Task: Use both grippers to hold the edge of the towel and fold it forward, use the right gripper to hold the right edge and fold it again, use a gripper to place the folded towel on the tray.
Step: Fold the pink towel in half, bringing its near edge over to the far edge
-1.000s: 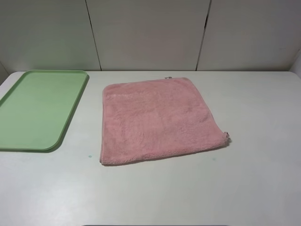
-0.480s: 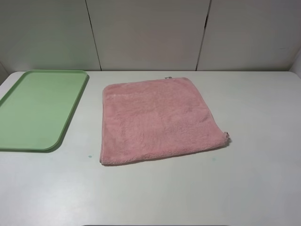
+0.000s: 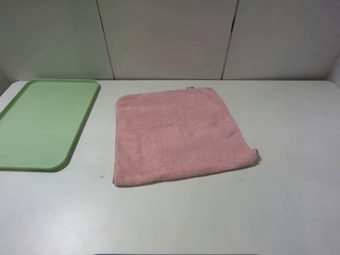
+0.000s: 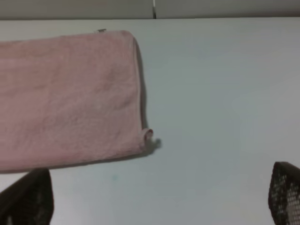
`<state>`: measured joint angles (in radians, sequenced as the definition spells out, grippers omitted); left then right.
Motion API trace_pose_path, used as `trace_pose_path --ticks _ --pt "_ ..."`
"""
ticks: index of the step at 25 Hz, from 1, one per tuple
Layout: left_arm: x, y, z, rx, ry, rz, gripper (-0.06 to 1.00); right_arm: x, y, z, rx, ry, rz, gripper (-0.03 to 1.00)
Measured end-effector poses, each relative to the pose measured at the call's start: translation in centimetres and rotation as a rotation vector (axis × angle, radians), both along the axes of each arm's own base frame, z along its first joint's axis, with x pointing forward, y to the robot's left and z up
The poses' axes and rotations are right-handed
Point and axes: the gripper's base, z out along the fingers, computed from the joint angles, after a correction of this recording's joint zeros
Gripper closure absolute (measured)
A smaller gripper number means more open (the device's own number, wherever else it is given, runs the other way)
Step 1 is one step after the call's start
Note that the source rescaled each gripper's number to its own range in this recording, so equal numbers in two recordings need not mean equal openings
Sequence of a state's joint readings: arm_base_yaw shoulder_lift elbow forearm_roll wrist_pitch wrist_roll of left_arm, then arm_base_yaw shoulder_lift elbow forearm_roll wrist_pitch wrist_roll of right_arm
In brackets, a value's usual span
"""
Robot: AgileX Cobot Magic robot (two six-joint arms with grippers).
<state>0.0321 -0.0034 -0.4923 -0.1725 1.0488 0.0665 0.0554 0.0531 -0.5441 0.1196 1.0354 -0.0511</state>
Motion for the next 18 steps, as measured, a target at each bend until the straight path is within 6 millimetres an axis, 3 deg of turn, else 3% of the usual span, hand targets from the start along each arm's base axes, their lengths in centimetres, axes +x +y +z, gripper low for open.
trace_pose_path --ticks 10,18 --pt "3.6 0.0 3.0 0.115 0.144 -0.104 -0.05 3.8 0.8 5.0 -0.049 0.096 0.138 -0.03" --pt "7.9 -1.6 4.9 0.118 0.233 -0.378 -0.05 8.9 1.7 6.1 -0.317 0.191 0.330 -0.03"
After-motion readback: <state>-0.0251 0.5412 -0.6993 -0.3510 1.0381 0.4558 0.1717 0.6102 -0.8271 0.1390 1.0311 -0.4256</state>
